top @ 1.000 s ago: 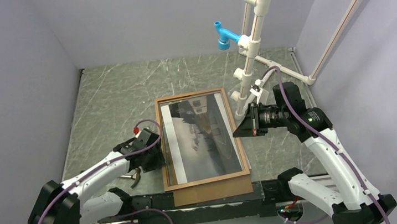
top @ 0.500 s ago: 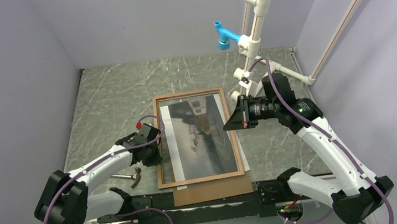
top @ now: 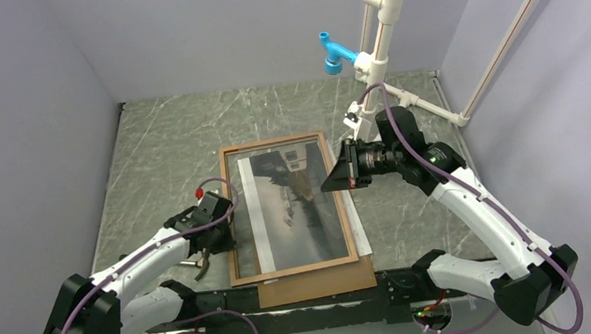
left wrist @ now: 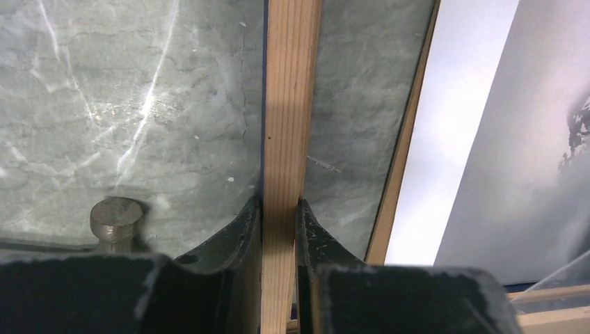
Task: Put the photo into the frame
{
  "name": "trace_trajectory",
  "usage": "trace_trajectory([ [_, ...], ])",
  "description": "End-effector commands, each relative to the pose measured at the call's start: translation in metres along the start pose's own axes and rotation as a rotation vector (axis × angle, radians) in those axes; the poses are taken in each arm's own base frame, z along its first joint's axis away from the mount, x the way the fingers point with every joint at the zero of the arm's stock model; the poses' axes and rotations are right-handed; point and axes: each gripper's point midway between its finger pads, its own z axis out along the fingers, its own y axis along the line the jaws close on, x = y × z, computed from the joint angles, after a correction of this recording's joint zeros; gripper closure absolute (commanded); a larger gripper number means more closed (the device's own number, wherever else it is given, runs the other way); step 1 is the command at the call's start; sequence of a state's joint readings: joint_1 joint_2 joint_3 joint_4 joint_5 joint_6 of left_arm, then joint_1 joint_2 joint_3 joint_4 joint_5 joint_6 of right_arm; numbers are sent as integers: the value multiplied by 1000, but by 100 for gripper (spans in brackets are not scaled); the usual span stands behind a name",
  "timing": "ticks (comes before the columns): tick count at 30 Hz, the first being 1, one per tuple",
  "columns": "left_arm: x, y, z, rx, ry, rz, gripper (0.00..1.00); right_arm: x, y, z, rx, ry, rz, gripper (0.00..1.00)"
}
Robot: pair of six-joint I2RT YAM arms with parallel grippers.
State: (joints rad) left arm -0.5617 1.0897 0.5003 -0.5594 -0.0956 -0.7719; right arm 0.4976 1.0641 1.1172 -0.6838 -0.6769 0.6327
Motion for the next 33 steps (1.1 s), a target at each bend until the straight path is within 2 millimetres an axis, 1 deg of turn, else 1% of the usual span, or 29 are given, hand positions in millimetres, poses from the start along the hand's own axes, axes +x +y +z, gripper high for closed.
trace_trajectory([
  [1, -2, 15, -3, -61, -24, -10, 75, -21, 22, -2, -46, -66, -60, 100],
  [5, -10, 9, -16, -44, -45, -24, 49, -25, 23, -3, -29, -71, -76, 100],
  [6, -14, 6, -21, -32, -58, -30, 40, -26, 24, -3, -27, -70, -80, 100],
  [9, -33, -8, -43, 21, -118, -57, 23, -28, 27, -2, -30, -66, -77, 100],
  [11, -48, -22, -61, 79, -164, -65, 20, -30, 29, 0, -35, -61, -77, 100],
  [12, -58, -29, -74, 105, -193, -74, 18, -30, 31, 1, -38, -59, -80, 100],
  [16, -88, -49, -120, 175, -281, -85, 14, -36, 39, 6, -45, -52, -80, 100],
  [20, -115, -63, -161, 223, -361, -104, 10, -42, 48, 13, -58, -46, -72, 100],
  [22, -127, -69, -177, 248, -398, -121, 7, -43, 49, 18, -62, -39, -65, 100],
  [23, -131, -72, -183, 260, -410, -131, 6, -44, 49, 20, -61, -37, -59, 100],
  [25, -134, -78, -186, 291, -415, -146, 5, -45, 47, 25, -60, -34, -50, 100],
  [27, -130, -81, -180, 313, -398, -160, 4, -47, 46, 29, -63, -36, -41, 100],
  [29, -124, -82, -169, 331, -389, -173, 3, -51, 43, 34, -59, -38, -31, 100],
  [30, -120, -80, -160, 327, -377, -181, 3, -53, 42, 37, -55, -38, -26, 100],
  [33, -112, -74, -146, 299, -355, -184, 2, -61, 43, 42, -51, -55, -9, 100],
])
